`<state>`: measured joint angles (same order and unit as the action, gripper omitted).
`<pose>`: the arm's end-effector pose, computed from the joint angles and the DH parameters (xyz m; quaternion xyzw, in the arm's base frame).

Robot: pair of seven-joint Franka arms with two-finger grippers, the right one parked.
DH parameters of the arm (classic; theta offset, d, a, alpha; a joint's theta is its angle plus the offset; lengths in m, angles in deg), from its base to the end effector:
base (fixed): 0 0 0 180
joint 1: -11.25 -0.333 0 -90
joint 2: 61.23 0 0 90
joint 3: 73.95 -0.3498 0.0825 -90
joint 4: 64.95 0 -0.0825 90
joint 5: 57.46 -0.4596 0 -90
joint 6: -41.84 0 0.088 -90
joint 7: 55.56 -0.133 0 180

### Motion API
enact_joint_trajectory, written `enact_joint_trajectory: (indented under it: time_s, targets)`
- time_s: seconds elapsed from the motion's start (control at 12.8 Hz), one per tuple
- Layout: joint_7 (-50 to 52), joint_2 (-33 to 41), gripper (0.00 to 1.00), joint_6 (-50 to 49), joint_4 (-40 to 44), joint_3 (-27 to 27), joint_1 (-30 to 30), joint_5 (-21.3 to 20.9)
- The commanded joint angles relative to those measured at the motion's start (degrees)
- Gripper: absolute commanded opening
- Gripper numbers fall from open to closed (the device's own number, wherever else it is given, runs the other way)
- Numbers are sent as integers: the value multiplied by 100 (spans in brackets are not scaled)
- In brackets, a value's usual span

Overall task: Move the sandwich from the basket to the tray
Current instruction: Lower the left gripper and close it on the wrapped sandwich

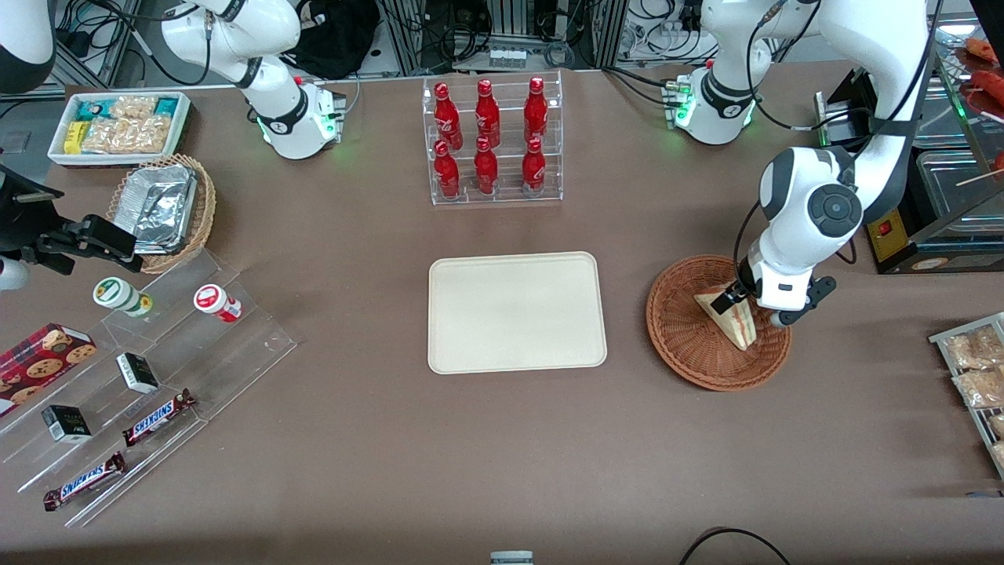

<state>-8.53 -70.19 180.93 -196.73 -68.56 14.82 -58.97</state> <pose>0.5678 -0.0899 0.2270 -0.9483 -0.3170 0.0118 0.0076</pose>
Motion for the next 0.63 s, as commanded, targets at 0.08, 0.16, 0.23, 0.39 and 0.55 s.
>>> enact_joint_trajectory:
  time_s: [0.08, 0.16, 0.23, 0.39, 0.55]
  targets:
    - [201, -229, 100, 364, -129, -3, 21, -15]
    - [201, -290, 91, 355, -129, -3, 21, -15]
    - [201, -282, 61, 329, -120, -3, 12, -15]
    - [157, -247, 13, 276, -111, -3, 12, -15]
    - [113, -177, 6, 101, -59, -3, 3, -24]
